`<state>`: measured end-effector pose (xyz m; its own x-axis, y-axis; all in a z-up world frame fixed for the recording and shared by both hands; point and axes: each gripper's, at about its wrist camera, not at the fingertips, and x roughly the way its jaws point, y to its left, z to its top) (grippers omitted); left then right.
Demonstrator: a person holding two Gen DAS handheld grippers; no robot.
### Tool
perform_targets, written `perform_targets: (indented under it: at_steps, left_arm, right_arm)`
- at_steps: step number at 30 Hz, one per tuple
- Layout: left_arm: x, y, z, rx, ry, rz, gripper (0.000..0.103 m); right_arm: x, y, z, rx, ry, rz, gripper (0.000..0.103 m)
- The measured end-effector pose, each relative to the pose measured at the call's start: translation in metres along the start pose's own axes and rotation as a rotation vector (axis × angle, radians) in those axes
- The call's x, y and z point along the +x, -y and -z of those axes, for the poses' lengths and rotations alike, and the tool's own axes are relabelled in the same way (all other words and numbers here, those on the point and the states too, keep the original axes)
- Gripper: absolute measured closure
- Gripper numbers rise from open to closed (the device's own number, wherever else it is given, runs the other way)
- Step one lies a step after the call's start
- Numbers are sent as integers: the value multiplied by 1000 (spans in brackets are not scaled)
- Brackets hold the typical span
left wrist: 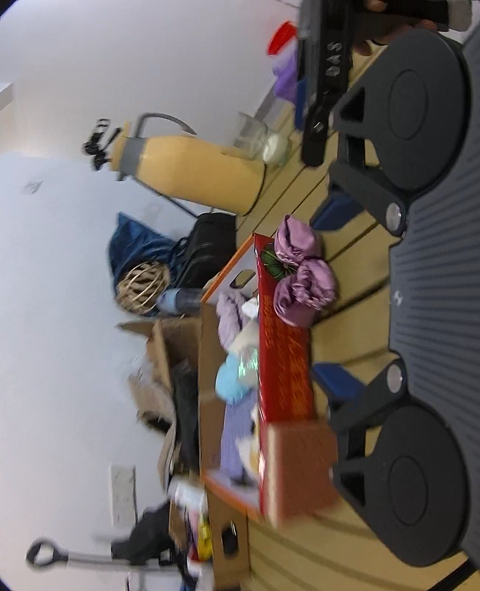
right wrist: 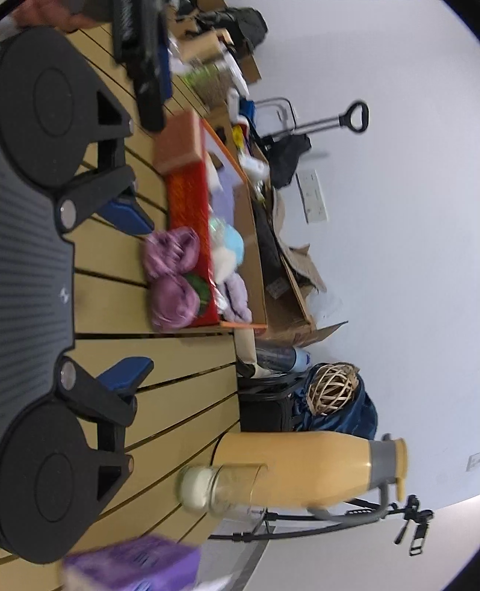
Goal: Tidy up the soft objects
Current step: 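Close the left and right tools on the pink satin scrunchies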
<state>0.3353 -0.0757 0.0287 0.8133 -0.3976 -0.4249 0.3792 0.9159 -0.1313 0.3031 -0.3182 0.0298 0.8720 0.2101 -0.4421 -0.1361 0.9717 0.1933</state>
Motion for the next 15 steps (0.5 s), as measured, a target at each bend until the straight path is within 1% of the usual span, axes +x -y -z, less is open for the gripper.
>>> perform_targets:
  at_steps: [1, 3, 4, 5, 6, 7, 8, 9, 10, 12, 13, 15]
  left_arm:
    - [25, -2, -4, 8, -33, 4, 42]
    - [61, -5, -9, -2, -87, 11, 45]
    - [74, -7, -9, -14, -100, 29, 45]
    - [88, -10, -8, -28, -122, 51, 47]
    - [99, -14, -6, -45, -150, 53, 57]
    - [109, -16, -5, -56, -171, 58, 78]
    - [113, -18, -3, -65, -177, 86, 88]
    - [114, -20, -3, -85, -180, 113, 96]
    - [112, -21, -3, -95, -179, 108, 98]
    - [100, -20, -5, -87, -176, 79, 99]
    - [86, -21, -5, -100, -161, 77, 99]
    - [54, -22, -2, -118, -125, 71, 99]
  right_arm:
    - [17, 3, -5, 3, -8, 4, 37]
    - [54, 8, -17, 0, -26, 5, 46]
    - [72, 12, -21, 7, -40, 6, 47]
    - [88, 14, -24, 13, -52, 8, 50]
    - [101, 16, -26, 22, -63, 9, 55]
    - [113, 18, -26, 30, -80, 9, 58]
    - [123, 20, -24, 39, -105, 4, 68]
    - [128, 22, -22, 54, -119, -16, 84]
    - [131, 24, -20, 71, -134, -53, 90]
    - [128, 22, -19, 59, -133, -50, 94]
    - [123, 19, -21, 48, -126, -54, 95]
    - [103, 8, -23, 27, -93, -90, 96]
